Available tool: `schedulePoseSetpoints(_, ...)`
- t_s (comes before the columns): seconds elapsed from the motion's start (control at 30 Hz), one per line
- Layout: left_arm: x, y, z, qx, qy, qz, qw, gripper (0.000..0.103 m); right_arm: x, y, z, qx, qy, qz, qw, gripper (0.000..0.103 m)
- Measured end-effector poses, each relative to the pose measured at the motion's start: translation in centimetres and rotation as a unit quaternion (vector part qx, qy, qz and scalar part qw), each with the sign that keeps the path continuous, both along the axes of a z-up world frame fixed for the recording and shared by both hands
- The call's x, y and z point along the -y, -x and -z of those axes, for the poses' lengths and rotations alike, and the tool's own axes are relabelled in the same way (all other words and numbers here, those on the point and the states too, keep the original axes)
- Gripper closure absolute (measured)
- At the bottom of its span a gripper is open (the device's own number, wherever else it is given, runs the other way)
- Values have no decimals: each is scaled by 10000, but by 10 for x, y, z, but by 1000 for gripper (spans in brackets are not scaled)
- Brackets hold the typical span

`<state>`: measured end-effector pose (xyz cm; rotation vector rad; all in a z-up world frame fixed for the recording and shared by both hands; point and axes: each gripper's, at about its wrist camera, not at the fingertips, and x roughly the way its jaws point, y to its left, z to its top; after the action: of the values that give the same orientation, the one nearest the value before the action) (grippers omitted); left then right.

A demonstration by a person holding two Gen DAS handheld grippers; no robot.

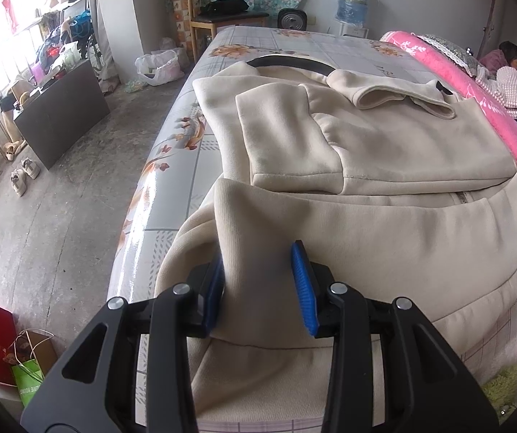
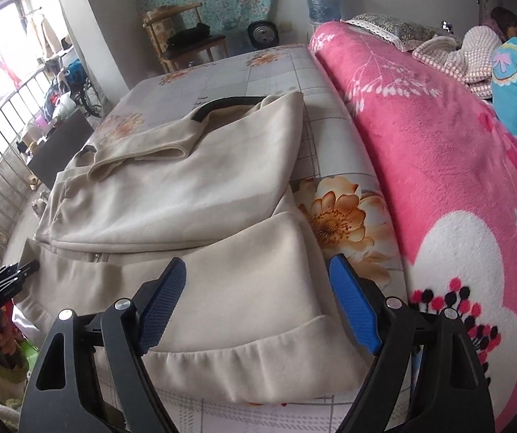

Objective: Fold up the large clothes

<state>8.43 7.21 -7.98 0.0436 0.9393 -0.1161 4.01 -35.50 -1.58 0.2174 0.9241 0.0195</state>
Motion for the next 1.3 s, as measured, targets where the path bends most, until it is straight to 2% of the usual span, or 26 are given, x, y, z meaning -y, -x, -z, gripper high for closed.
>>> schedulePoseSetpoints(0.13, 0, 0, 0, 5, -10, -14, 10000, 67, 2, -10, 6, -92, -40, -9, 9999, 28)
schedulePoseSetpoints(0.3, 1, 1, 0, 3, -57, 3, 10000, 67, 1, -19, 24, -421, -168, 2, 9990, 44)
schedulePoseSetpoints(0.4, 2, 1, 0, 26, -112, 19, 9999, 67, -1, -13, 19, -361, -195, -13, 9992, 60)
schedulePoseSetpoints(0.5, 3, 1, 0, 29, -118, 25, 9999, 68, -2, -4, 7, -232, -273, -102, 9993, 65)
schedulePoseSetpoints(0.67, 2, 1, 1, 43, -96, 36, 9999, 68, -3, 2, 2, -257, -407, -332, 9983, 66)
schedulePoseSetpoints(1.0, 2, 0, 0, 46, -54, 17, 10000, 67, 4, -20, 24, -556, -399, -316, 9972, 66)
schedulePoseSetpoints(1.1, 2, 0, 0, 43, -49, 9, 10000, 67, 4, -24, 34, -708, -305, -277, 9966, 66)
schedulePoseSetpoints(1.3, 5, 2, 0, 87, -179, 10, 9998, 67, -13, -10, 36, -697, 55, -397, 9968, 66)
